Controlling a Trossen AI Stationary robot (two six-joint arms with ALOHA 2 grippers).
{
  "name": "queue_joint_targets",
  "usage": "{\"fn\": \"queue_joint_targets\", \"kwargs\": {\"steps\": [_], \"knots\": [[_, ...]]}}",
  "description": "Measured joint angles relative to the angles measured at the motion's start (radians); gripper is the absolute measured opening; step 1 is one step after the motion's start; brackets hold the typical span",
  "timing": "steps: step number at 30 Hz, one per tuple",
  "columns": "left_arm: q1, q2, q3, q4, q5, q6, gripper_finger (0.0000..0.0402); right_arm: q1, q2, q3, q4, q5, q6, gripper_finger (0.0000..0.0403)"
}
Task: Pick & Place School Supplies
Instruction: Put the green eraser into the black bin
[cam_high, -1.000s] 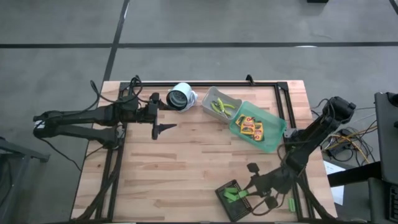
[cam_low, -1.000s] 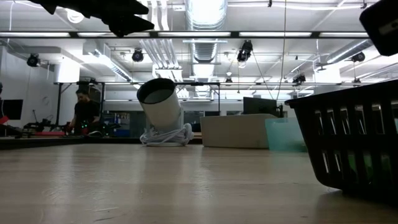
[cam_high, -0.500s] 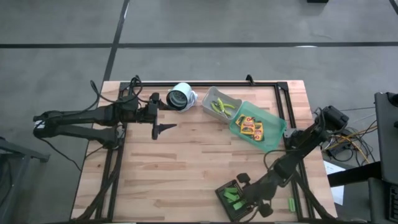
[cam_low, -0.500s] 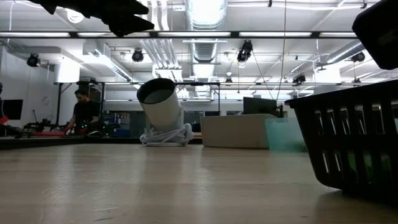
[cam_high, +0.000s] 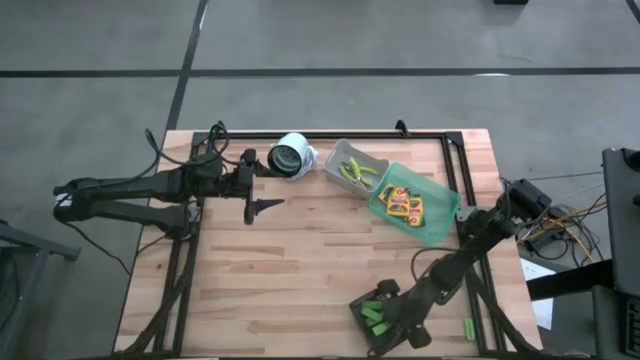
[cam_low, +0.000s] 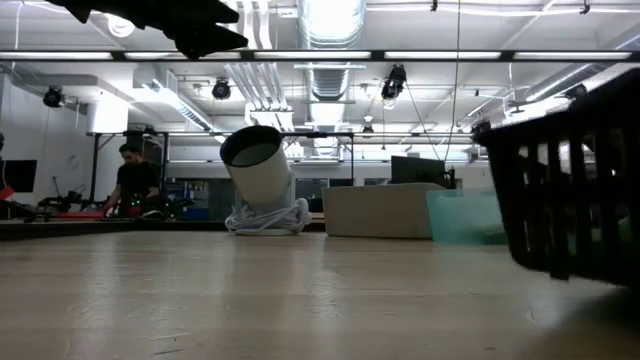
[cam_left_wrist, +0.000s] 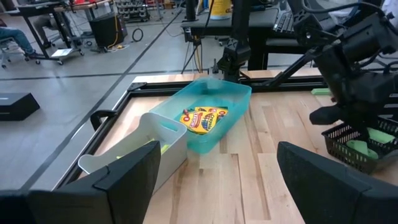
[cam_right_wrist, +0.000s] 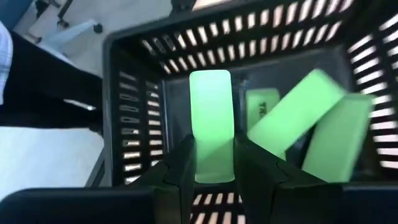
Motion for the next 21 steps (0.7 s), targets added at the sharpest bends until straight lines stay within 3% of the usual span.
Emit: {"fn": "queue_joint_targets", "kwargs": {"steps": [21], "knots": [[0.000,0.000,0.000,0.000,0.000,0.000,0.0328,-0.004,0.018,0.001,0.002,-0.001,-0.011,0.0102]]}}
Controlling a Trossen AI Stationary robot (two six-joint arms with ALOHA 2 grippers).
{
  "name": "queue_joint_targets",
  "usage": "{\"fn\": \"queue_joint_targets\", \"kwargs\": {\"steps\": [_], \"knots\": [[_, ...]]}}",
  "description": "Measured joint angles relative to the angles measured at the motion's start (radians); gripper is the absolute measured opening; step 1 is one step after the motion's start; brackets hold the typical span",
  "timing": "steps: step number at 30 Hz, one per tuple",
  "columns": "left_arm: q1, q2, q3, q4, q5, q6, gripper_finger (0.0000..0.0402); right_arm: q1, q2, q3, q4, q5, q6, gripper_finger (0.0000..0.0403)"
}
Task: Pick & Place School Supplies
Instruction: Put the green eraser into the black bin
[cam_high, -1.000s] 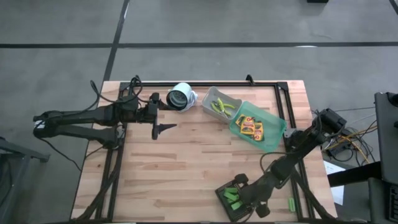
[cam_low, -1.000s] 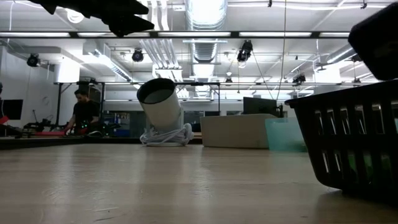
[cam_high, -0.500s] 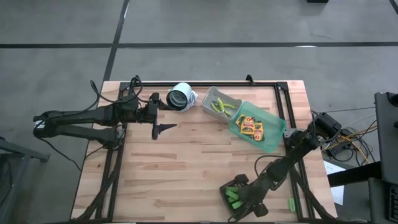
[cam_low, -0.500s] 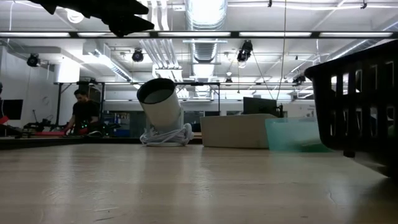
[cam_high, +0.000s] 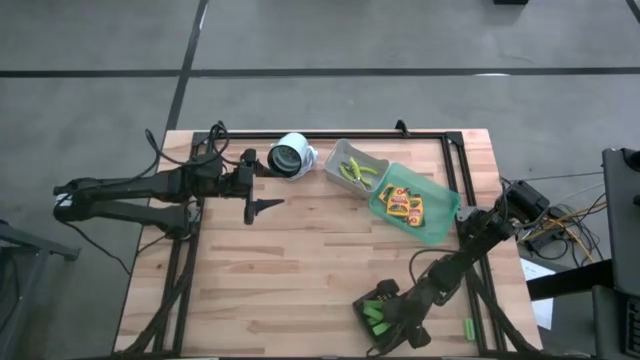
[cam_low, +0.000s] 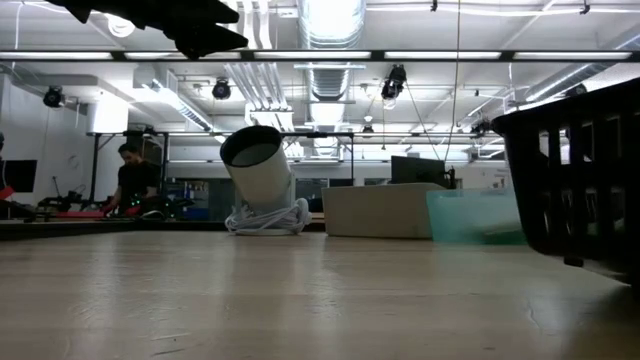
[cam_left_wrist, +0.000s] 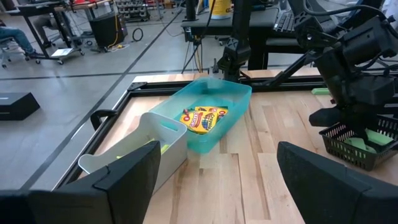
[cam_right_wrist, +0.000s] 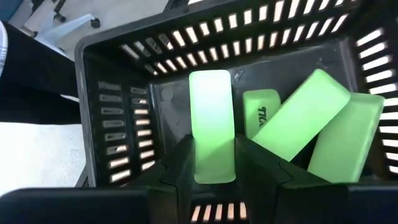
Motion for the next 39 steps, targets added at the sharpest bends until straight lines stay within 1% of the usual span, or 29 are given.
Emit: {"fn": "queue_joint_targets", "kwargs": {"steps": [9,14,21,26,28,31,33,37,39], "knots": [[0.000,0.000,0.000,0.000,0.000,0.000,0.0328,0.000,0.000,0.000,0.001,0.000,-0.004,0.0145],[0.000,0.000,0.000,0.000,0.000,0.000,0.0328,0.001,-0.015,0.002,0.005,0.001,-0.051,0.0150],[0.000,0.000,0.000,0.000,0.000,0.000,0.0328,0.002,-0.051,0.019,0.008,0.058,-0.145,0.0150],[0.000,0.000,0.000,-0.002,0.000,0.000,0.0328,0.002,-0.111,0.026,0.000,0.125,-0.242,0.0150],[0.000,0.000,0.000,-0.002,0.000,0.000,0.0328,-0.001,-0.155,0.026,-0.004,0.155,-0.277,0.0150],[0.000,0.000,0.000,-0.004,0.000,0.000,0.0328,-0.005,-0.235,0.023,-0.062,0.185,-0.306,0.0150],[0.000,0.000,0.000,-0.009,0.000,0.000,0.0328,-0.007,-0.294,0.025,-0.122,0.184,-0.266,0.0150],[0.000,0.000,0.000,-0.009,0.000,0.000,0.0328,-0.008,-0.396,0.025,-0.246,0.184,-0.012,0.0150],[0.000,0.000,0.000,-0.010,0.000,0.000,0.0328,-0.007,-0.432,0.024,-0.330,0.173,0.080,0.0150]]}}
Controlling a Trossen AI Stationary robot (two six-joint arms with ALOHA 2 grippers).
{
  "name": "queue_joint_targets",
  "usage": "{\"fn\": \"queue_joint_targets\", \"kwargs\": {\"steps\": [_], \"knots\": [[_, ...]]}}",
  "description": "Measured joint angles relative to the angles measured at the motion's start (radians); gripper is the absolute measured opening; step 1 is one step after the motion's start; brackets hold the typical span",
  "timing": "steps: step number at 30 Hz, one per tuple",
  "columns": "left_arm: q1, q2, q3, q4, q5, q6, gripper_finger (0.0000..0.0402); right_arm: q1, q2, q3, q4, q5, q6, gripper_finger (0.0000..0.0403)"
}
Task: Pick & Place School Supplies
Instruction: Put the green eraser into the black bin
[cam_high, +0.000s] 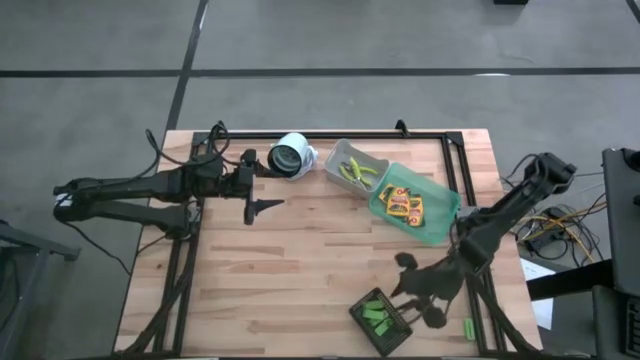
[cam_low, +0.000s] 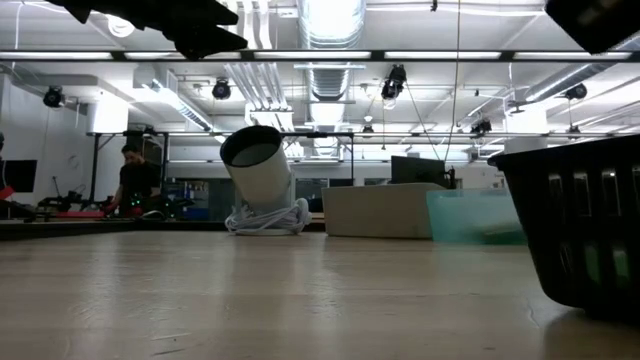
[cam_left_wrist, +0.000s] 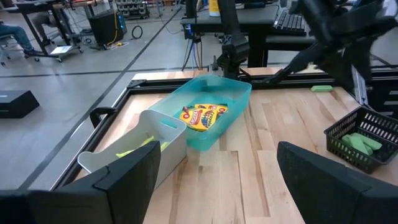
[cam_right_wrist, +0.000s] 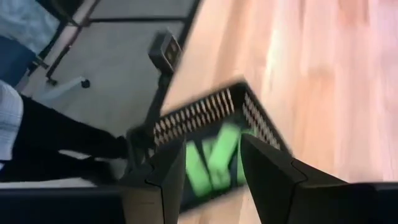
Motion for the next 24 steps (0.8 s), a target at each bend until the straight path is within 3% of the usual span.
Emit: {"fn": "queue_joint_targets", "kwargs": {"steps": [5,11,17,24], "knots": [[0.000,0.000,0.000,0.000,0.000,0.000,0.0328,0.025,-0.064,0.001,-0.207,-0.064,0.151,0.0150],[0.000,0.000,0.000,0.000,0.000,0.000,0.0328,0.058,-0.086,-0.001,-0.298,-0.175,0.461,0.0150],[0.000,0.000,0.000,0.000,0.000,0.000,0.0328,0.082,-0.074,-0.004,-0.439,-0.367,0.485,0.0147],[0.000,0.000,0.000,-0.001,0.000,0.000,0.0328,0.148,-0.053,-0.025,-0.533,-0.386,0.629,0.0126]]}}
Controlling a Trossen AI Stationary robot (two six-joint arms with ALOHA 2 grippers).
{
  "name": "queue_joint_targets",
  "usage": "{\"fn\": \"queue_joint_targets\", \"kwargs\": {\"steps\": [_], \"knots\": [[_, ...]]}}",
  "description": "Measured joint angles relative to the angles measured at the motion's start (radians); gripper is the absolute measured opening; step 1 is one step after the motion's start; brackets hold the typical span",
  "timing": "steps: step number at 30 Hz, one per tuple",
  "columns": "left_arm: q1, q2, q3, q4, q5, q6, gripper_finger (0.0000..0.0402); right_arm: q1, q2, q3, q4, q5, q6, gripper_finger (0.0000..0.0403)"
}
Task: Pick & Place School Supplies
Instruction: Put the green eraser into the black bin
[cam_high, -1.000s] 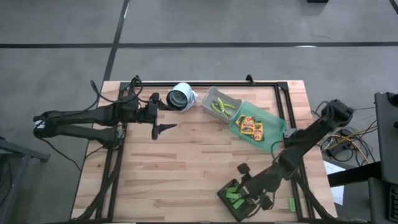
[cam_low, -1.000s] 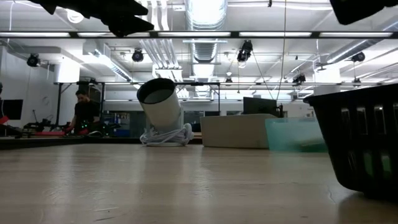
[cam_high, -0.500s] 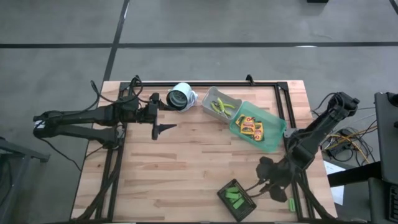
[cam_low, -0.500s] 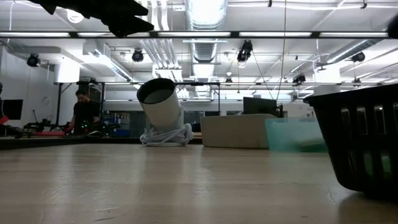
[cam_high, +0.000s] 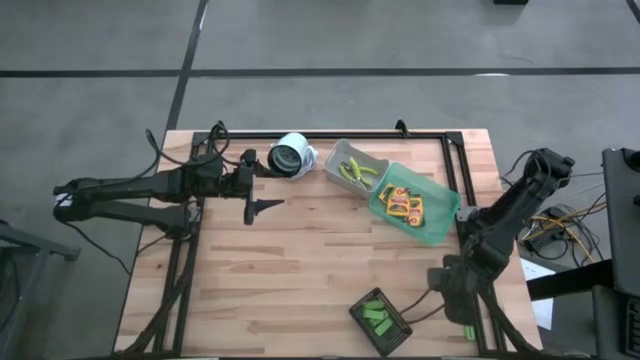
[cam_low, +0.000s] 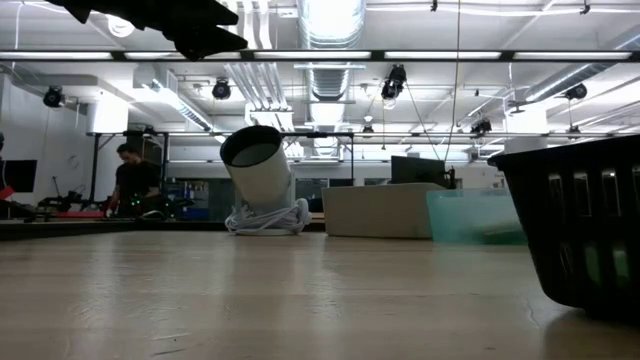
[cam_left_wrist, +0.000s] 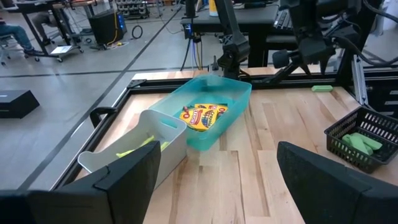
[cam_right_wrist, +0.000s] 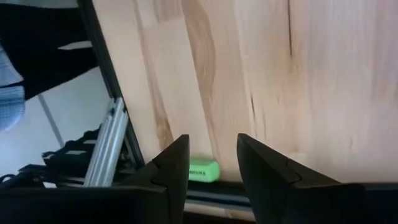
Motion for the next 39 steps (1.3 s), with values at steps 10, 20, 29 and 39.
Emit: {"fn": "queue_joint_targets", "kwargs": {"steps": [10,20,29,39], "knots": [[0.000,0.000,0.000,0.000,0.000,0.000,0.0328,0.118,0.093,-0.001,0.011,-0.188,0.127,0.0109],[0.000,0.000,0.000,-0.001,0.000,0.000,0.0328,0.159,0.257,-0.001,0.068,-0.293,0.154,0.0115],[0.000,0.000,0.000,-0.003,0.000,0.000,0.0328,0.162,0.365,0.004,0.212,-0.377,0.154,0.0099],[0.000,0.000,0.000,-0.007,0.000,0.000,0.0328,0.162,0.374,0.007,0.210,-0.376,0.148,0.0095]]}}
